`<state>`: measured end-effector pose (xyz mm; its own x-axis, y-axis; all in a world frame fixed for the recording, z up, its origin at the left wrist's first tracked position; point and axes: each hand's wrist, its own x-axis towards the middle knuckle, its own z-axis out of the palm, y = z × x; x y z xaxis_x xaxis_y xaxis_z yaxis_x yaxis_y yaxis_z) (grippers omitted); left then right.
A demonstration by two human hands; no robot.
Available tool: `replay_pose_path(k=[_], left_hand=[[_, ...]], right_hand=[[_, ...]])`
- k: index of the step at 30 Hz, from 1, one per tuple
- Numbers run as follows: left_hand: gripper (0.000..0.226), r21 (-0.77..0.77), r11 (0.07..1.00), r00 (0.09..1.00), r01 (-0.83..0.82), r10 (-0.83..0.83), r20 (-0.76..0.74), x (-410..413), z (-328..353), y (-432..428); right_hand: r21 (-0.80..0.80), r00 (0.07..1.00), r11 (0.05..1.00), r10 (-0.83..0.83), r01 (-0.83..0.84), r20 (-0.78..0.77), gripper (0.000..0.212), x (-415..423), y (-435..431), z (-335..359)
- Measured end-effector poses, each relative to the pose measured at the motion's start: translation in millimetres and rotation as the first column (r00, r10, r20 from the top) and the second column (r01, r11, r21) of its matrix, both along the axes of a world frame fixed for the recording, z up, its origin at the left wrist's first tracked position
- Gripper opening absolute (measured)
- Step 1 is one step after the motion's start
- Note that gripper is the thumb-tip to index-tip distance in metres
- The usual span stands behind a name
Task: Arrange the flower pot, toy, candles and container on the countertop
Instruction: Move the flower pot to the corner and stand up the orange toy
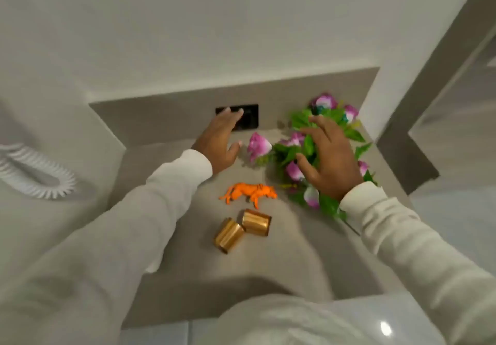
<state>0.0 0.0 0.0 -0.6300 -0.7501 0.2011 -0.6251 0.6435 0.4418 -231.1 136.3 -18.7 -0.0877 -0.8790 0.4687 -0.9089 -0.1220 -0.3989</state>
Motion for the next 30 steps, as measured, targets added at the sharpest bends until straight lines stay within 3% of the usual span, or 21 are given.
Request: replay_pose_path(k=[3, 6, 9, 12, 17, 20, 23, 25, 27, 30], left_hand=[[0.043, 0.131, 0.991, 0.999, 0.032, -0.035, 0.025, -3.6, -34.0, 20.3], [0.039, 0.258, 0.966, 0.984, 0.033, -0.077, 0.162, -8.7, -58.4, 35.1], [0.052, 0.351, 0.935, 0.903, 0.042, -0.186, 0.387, -17.6, -64.6, 28.3], [0.044, 0.388, 0.918, 0.799, 0.084, -0.294, 0.524, -32.1, -67.8, 20.3], [0.055, 0.369, 0.921, 0.679, 0.121, -0.349, 0.646, -43.9, -76.8, 1.5], [0.042, 0.337, 0.922, 0.712, 0.192, -0.367, 0.599, -47.1, -80.4, -6.8], [0.034, 0.229, 0.934, 0.805, 0.276, -0.354, 0.476, -59.0, -70.3, -5.9], [0.029, 0.076, 0.908, 0.827, 0.412, -0.408, 0.388, -67.4, -65.8, -1.2], [0.03, -0.044, 0.859, 0.813, 0.511, -0.465, 0.351, -75.8, -66.7, 1.9], [0.028, -0.161, 0.778, 0.73, 0.607, -0.466, 0.5, -87.5, -74.0, 9.8]], right_hand=[[0.015, 0.998, 1.0, 0.005, -0.005, 0.057, 0.042, 4.4, 34.4, -38.7], [0.118, 0.996, 0.992, 0.024, -0.034, 0.085, 0.045, 13.8, 71.4, -78.2], [0.2, 0.997, 0.977, 0.057, -0.067, 0.056, 0.046, 17.6, 92.9, -100.8], [0.2, 0.998, 0.978, 0.051, -0.058, 0.037, 0.043, 14.5, 104.3, -103.8], [0.073, 0.976, 0.974, -0.216, 0.217, -0.024, 0.042, -12.7, 111.0, -72.9], [0.269, 0.903, 0.862, -0.417, 0.43, -0.109, 0.065, -37.1, 106.9, -56.0], [0.562, 0.89, 0.702, -0.43, 0.437, -0.155, 0.089, -64.8, 97.2, -54.8], [0.549, 0.887, 0.731, -0.46, 0.406, -0.043, 0.083, -75.3, 93.0, -56.8], [0.439, 0.842, 0.779, -0.532, 0.447, 0.087, 0.073, -80.6, 92.8, -62.6], [0.346, 0.716, 0.774, -0.627, 0.53, 0.306, 0.067, -84.2, 93.7, -76.3]])
